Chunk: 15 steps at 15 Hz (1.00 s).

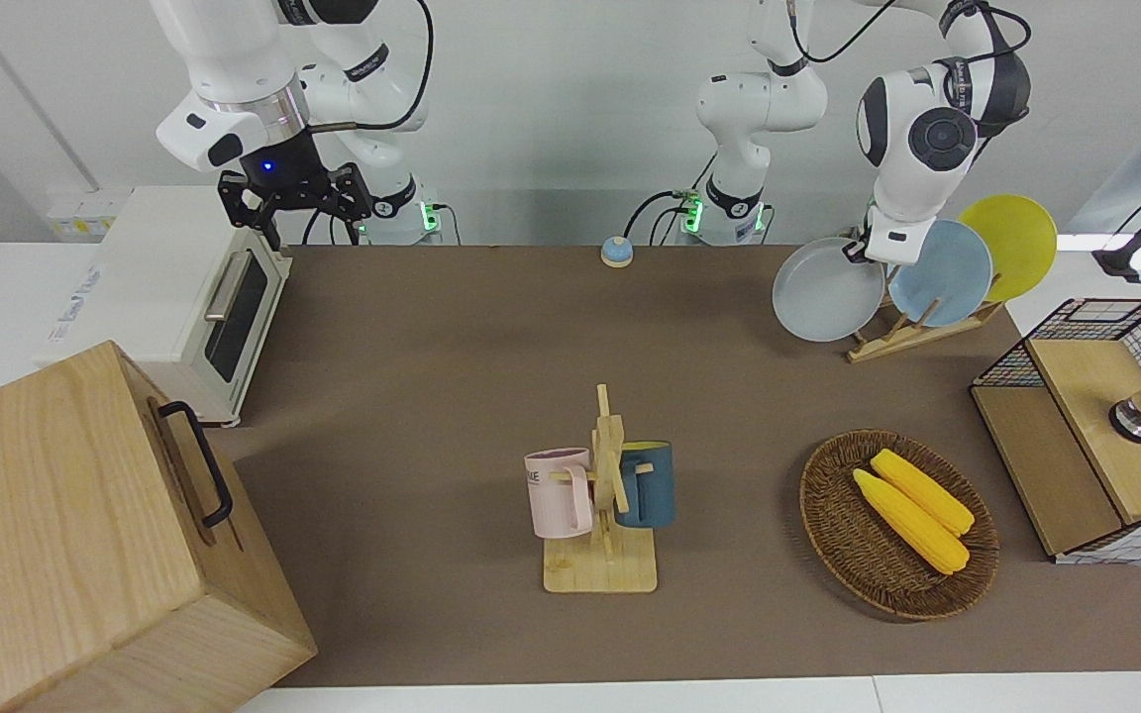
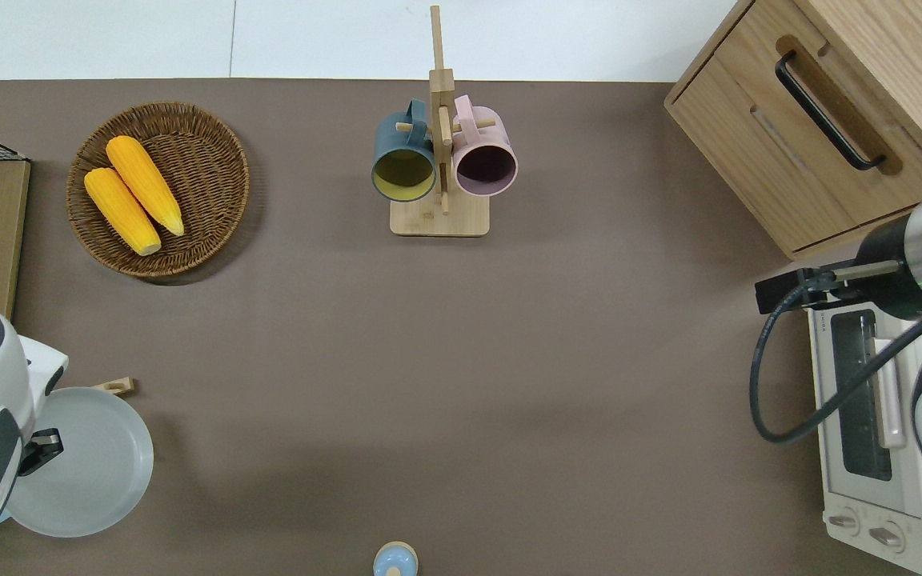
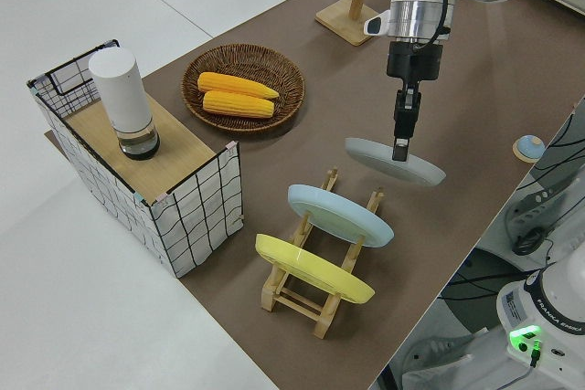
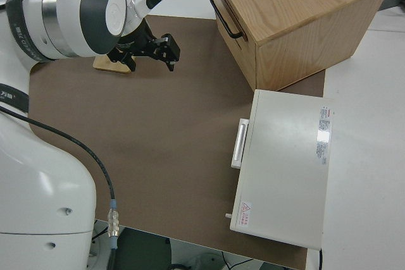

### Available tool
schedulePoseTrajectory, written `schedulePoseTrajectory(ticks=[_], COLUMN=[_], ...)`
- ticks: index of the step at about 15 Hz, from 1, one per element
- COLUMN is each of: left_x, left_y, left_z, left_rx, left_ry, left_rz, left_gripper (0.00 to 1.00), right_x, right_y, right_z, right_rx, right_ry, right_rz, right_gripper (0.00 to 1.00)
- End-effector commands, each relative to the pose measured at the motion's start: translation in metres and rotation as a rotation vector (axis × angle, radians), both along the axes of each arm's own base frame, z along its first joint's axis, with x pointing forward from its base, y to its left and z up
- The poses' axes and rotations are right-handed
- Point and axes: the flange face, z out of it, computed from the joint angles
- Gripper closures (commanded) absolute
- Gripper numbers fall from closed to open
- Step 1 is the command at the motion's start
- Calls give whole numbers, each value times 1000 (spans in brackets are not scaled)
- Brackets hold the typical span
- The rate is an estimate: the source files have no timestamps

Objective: Pick gray plate from table and place it on lower plate rack with left arm

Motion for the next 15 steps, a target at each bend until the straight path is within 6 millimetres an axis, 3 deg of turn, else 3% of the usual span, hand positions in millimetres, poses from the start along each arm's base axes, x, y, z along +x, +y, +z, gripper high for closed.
schedulePoseTrajectory(ticks=[1, 7, 11, 15], left_x=[1, 16, 20, 23], left_y=[-7, -13, -8, -22], left_z=[0, -28, -24, -1], left_rx=[145, 270, 322, 333], left_ry=[7, 33, 27, 9], left_rz=[11, -12, -40, -33], left_gripper=[1000, 1000, 1000, 1000], right_x=[-2, -2, -2, -2], right_y=[-2, -2, -2, -2], right_z=[4, 4, 4, 4], right_rx=[-3, -3, -5, -3], right_ry=[4, 4, 4, 4], right_rz=[-17, -17, -17, -17], right_gripper=[17, 17, 17, 17])
